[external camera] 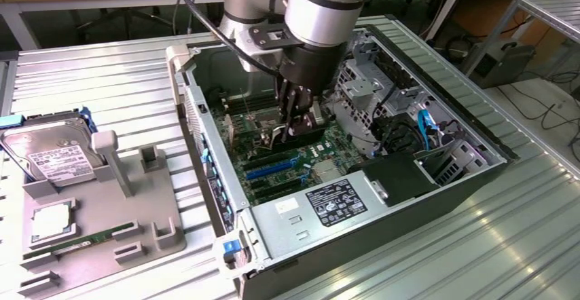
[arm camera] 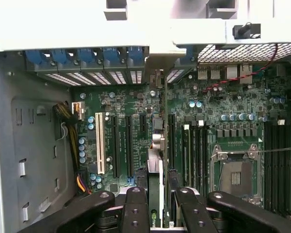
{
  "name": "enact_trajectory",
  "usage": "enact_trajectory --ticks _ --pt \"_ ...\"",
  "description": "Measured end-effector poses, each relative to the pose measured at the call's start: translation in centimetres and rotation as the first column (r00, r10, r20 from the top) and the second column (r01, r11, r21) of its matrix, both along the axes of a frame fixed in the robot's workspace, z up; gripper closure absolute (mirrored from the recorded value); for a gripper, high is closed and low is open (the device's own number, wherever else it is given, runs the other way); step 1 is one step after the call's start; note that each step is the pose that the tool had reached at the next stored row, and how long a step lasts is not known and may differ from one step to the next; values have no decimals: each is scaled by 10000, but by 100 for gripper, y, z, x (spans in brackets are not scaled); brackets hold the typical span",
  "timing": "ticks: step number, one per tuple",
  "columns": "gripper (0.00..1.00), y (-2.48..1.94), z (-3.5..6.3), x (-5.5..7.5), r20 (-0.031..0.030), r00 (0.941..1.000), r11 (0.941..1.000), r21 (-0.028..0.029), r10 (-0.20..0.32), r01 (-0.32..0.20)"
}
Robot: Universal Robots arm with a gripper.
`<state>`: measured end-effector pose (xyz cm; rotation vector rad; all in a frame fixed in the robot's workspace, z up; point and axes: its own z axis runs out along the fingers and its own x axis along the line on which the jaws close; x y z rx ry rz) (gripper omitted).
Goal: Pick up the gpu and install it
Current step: 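Insert the gpu into the slot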
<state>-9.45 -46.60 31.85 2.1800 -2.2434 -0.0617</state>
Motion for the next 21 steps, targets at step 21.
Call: enact_trajectory --ticks 21 --pt "74 0 -433 -42 1 10000 10000 41 2 -2"
